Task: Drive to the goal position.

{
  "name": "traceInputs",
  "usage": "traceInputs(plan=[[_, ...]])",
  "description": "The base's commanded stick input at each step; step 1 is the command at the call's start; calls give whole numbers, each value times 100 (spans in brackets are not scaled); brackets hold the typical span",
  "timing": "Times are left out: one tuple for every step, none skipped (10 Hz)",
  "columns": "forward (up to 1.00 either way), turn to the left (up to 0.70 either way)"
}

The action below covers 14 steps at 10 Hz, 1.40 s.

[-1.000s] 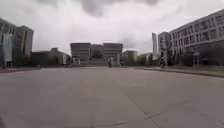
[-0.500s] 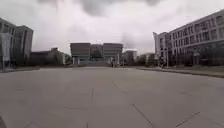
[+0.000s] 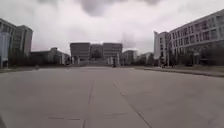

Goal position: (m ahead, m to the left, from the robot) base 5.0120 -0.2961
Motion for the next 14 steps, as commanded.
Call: traceInputs(plan=[[60,1],[60,1],[60,1],[60,1],[60,1],[60,1],[60,1],[60,1],[60,1],[60,1],[60,1],[60,1],[60,1],[60,1]])
